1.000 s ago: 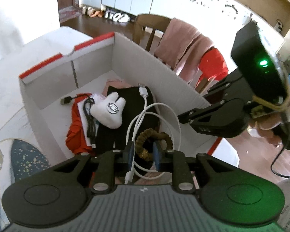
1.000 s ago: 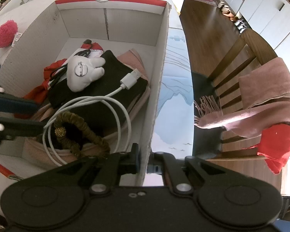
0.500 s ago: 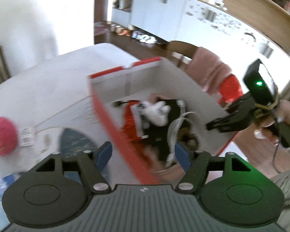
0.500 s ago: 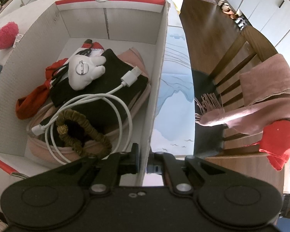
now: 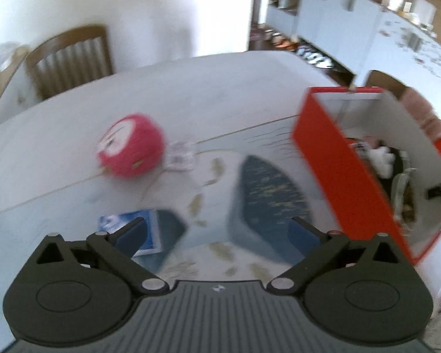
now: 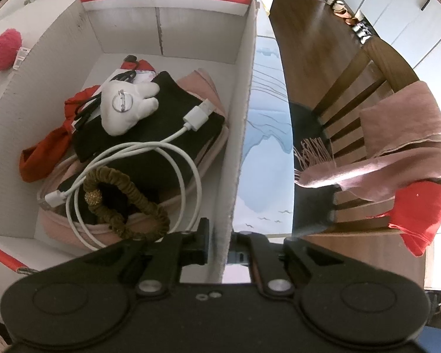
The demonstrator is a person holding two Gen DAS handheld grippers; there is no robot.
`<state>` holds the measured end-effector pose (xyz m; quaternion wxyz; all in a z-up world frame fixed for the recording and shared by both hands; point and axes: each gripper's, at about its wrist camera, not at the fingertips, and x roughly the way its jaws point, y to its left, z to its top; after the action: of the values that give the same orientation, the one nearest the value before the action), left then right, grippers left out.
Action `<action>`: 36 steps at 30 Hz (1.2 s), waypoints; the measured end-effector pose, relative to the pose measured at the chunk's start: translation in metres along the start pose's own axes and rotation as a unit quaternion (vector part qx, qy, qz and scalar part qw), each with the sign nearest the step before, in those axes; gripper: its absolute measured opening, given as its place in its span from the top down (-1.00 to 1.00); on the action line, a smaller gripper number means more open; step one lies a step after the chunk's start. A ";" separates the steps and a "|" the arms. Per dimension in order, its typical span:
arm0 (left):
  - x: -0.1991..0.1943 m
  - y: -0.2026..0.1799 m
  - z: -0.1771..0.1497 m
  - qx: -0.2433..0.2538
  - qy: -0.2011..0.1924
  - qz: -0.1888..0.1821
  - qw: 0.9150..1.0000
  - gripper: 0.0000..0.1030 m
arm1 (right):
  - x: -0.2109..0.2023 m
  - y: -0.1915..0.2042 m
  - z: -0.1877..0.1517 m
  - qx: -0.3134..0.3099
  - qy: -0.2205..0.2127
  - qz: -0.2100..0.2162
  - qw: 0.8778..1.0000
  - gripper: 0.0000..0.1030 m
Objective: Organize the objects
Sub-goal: 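Move the left gripper back over the blue toothbrush box, then lower the left gripper and close it on the blue toothbrush box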
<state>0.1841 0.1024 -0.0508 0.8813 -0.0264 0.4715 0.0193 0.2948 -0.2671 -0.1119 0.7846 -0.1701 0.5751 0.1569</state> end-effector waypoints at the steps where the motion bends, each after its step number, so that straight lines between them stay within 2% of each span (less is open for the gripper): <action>1: 0.006 0.007 -0.001 -0.006 0.004 0.013 1.000 -0.99 | 0.000 0.000 0.000 0.001 0.001 -0.001 1.000 0.84; 5: 0.028 0.030 -0.009 -0.033 0.022 0.053 0.998 -0.99 | 0.000 0.001 0.000 0.006 0.003 -0.005 1.000 0.82; 9: 0.050 0.054 -0.016 -0.064 0.041 0.069 0.995 -0.99 | 0.000 0.001 0.000 0.010 0.005 -0.008 1.000 0.82; 12: 0.064 0.066 -0.018 -0.082 0.051 0.074 0.993 -0.99 | 0.000 0.002 0.001 0.012 0.006 -0.011 1.000 0.81; 21: 0.098 0.078 -0.021 -0.090 0.075 0.096 0.989 -0.99 | 0.000 0.002 0.001 0.015 0.008 -0.014 1.000 0.81; 29: 0.105 0.084 -0.018 -0.107 0.071 0.109 0.986 -0.97 | 0.000 0.001 0.001 0.015 0.008 -0.014 1.000 0.81; 31: 0.105 0.086 -0.018 -0.115 0.068 0.106 0.985 -0.86 | 0.000 0.001 0.001 0.015 0.008 -0.013 1.000 0.81; 32: 0.105 0.086 -0.018 -0.119 0.067 0.103 0.985 -0.64 | 0.000 0.001 0.001 0.015 0.007 -0.013 1.000 0.81; 33: 0.104 0.086 -0.017 -0.120 0.067 0.101 0.985 -0.52 | 0.000 0.001 0.001 0.015 0.007 -0.013 1.000 0.81; 36: 0.102 0.085 -0.019 -0.120 0.065 0.098 0.986 -0.48 | 0.000 0.001 0.001 0.013 0.006 -0.014 1.000 0.81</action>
<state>0.2205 0.1865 -0.1486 0.8329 -0.0864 0.5226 0.1602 0.2951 -0.2653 -0.1118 0.7852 -0.1687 0.5798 0.1372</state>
